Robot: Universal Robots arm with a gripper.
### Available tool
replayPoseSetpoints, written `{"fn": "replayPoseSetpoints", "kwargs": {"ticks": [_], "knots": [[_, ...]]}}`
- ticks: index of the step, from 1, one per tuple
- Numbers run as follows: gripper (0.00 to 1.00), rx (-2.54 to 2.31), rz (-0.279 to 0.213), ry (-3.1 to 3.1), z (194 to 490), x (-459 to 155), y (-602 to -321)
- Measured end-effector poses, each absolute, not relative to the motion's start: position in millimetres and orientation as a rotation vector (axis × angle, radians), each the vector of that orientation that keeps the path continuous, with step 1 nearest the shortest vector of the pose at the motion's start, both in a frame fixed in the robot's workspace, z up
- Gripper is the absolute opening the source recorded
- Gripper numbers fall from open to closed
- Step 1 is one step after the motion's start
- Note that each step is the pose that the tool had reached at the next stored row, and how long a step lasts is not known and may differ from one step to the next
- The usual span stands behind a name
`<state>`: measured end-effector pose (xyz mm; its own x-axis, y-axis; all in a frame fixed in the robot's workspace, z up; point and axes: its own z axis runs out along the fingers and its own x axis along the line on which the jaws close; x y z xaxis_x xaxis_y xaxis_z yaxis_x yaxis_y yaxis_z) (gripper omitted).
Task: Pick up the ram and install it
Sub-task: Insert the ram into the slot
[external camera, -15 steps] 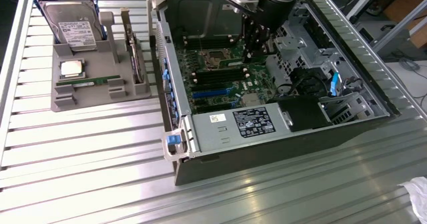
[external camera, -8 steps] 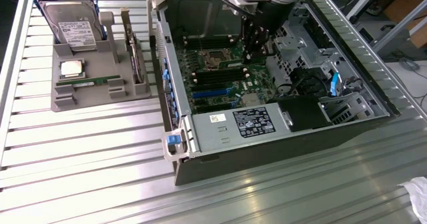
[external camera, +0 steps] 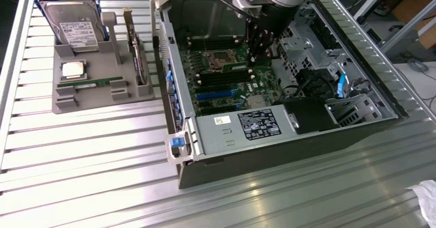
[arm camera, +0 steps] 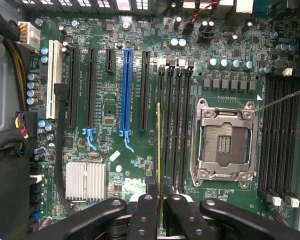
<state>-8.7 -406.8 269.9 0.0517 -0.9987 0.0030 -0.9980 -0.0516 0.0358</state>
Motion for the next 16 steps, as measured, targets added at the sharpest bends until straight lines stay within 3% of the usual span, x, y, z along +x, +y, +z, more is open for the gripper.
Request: {"fn": "replayPoseSetpoints", "kwargs": {"ticks": [16], "knots": [[0.13,2.258,-0.035,-2.144,259.3,-8.7,-406.8]]}}
